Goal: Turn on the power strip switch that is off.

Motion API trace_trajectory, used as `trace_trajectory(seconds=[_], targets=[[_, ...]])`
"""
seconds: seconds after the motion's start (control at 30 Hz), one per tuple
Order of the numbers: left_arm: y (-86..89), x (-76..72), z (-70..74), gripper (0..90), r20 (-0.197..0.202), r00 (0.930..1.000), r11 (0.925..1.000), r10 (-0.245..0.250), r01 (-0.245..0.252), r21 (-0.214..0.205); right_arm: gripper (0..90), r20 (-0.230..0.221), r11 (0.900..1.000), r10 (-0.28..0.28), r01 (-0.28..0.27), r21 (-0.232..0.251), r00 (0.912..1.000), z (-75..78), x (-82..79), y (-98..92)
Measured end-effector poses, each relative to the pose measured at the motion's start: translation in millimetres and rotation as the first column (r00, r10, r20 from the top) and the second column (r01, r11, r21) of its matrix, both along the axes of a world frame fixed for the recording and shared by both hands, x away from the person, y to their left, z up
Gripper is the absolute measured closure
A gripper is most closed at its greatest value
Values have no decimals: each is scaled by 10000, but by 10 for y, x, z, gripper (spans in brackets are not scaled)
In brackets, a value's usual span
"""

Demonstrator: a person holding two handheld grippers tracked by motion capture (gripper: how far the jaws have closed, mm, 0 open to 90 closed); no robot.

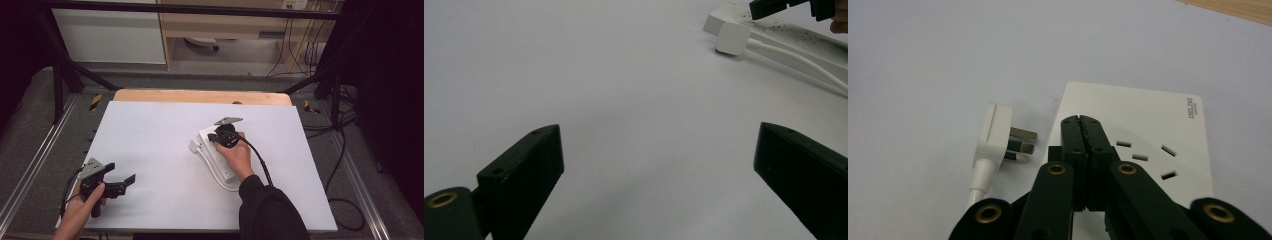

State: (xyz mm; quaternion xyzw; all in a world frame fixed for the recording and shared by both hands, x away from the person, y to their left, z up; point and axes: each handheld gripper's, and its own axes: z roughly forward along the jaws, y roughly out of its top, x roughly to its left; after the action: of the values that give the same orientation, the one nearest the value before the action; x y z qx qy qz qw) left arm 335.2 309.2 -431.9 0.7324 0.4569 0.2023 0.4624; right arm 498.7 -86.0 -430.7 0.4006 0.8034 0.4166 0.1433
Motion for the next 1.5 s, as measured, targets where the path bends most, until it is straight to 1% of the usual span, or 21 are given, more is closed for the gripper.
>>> trace_trajectory(seconds=[0.23, 0.93, 1.5], targets=[[3, -1, 1, 60, 5, 10000, 10000, 22, -22, -15, 900, 46, 9999, 62, -61, -85, 10000, -9, 4, 0], [2, 0, 0, 60, 3, 10000, 10000, -6, 6, 1, 900, 64, 9999, 117, -116, -128, 9999, -32, -17, 26], [-1, 0, -1, 60, 18, 10000, 10000, -13, 13, 39, 900, 83, 9999, 105, -105, -38, 9999, -39, -35, 26]])
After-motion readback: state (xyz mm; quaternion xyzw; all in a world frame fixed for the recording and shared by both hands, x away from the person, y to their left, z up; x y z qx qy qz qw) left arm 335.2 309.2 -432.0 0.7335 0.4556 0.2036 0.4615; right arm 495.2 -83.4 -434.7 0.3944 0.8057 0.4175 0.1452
